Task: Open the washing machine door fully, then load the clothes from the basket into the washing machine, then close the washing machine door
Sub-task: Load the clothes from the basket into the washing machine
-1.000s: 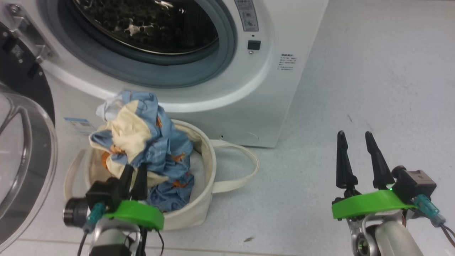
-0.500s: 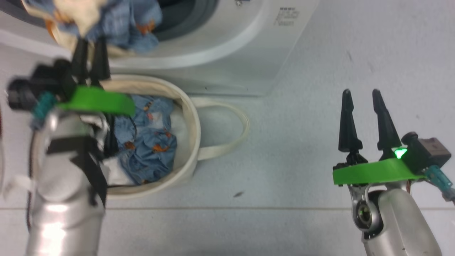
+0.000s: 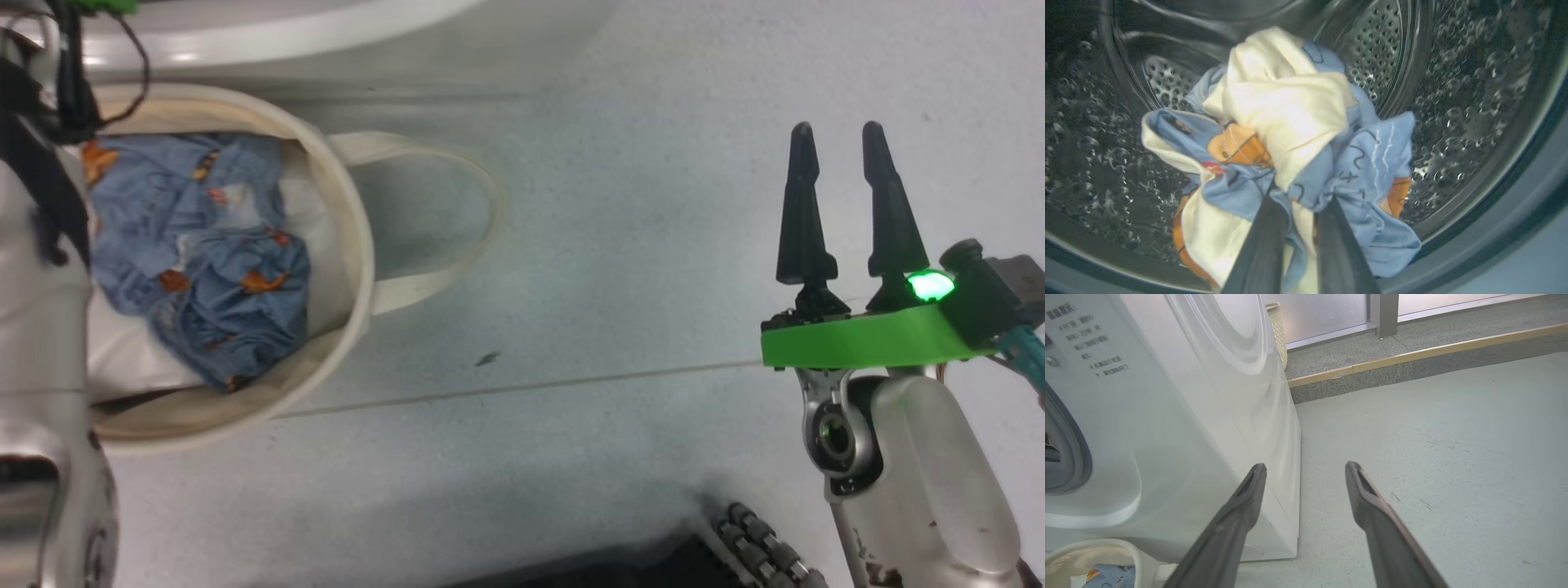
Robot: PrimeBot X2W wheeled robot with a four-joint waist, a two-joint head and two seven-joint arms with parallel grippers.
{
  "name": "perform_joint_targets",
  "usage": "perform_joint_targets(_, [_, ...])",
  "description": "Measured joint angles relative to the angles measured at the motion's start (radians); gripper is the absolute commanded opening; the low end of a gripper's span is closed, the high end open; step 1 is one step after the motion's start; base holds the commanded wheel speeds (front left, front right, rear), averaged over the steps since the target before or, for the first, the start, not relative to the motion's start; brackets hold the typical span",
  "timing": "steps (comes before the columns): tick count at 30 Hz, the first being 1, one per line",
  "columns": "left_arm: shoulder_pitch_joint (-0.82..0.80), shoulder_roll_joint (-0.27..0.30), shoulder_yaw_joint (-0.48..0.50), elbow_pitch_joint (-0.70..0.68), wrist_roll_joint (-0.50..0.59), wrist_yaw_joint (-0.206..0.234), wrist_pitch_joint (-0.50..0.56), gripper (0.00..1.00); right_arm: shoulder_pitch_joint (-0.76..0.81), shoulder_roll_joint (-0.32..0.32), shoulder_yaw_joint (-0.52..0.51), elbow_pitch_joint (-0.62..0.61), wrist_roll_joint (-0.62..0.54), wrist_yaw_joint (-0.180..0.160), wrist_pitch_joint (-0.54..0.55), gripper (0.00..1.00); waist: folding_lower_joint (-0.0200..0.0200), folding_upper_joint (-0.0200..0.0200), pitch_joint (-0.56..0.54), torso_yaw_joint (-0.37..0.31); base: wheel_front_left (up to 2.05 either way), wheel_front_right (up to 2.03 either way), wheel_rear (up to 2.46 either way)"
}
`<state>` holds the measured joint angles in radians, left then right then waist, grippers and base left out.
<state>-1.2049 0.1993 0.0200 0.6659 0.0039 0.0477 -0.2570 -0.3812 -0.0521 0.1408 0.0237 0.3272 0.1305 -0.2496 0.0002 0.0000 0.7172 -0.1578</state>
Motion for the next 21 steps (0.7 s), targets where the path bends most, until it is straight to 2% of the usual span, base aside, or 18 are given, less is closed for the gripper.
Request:
perform_joint_targets(3, [-0.041, 0.023, -0.002, 0.067, 0.012, 0.014, 0.0, 0.0, -0.012, 0.0, 0.003, -0.001, 0.0, 0.0, 0.0, 1.0, 0.0, 0.0, 0.033, -0.024, 0.0, 0.0, 0.0])
perform_joint_targets(4, [-0.049, 0.028, -0.003, 0.08, 0.016, 0.016, 0.0, 0.41, -0.013, 0.0, 0.003, -0.001, 0.0, 0.0, 0.0, 1.0, 0.0, 0.0, 0.041, -0.03, 0.0, 0.0, 0.0])
perform_joint_targets(5, [-0.056, 0.03, -0.004, 0.086, 0.019, 0.024, 0.0, 0.92, -0.013, 0.0, 0.003, -0.002, 0.0, 0.0, 0.0, 1.0, -0.0001, 0.0, 0.049, -0.035, 0.0, 0.0, 0.0])
perform_joint_targets(6, [-0.062, 0.031, -0.006, 0.085, 0.019, 0.03, 0.0, 1.0, -0.013, 0.0, 0.002, -0.003, 0.0, 0.0, 0.0, 1.0, -0.0001, 0.0, 0.057, -0.038, 0.0, 0.0, 0.0])
perform_joint_targets(14, [-0.051, 0.017, -0.036, 0.032, 0.016, 0.046, 0.0, 1.0, -0.027, 0.0, 0.0, -0.002, -0.021, 0.0, 0.0, 1.0, -0.0002, 0.0, 0.056, -0.008, 0.0, 0.0, 0.0])
perform_joint_targets(21, [0.126, -0.022, -0.065, -0.071, -0.006, 0.055, 0.0, 1.0, -0.027, 0.0, 0.001, 0.009, -0.039, 0.0, 0.0, 1.0, -0.0003, 0.0, -0.012, 0.028, 0.0, 0.0, 0.0])
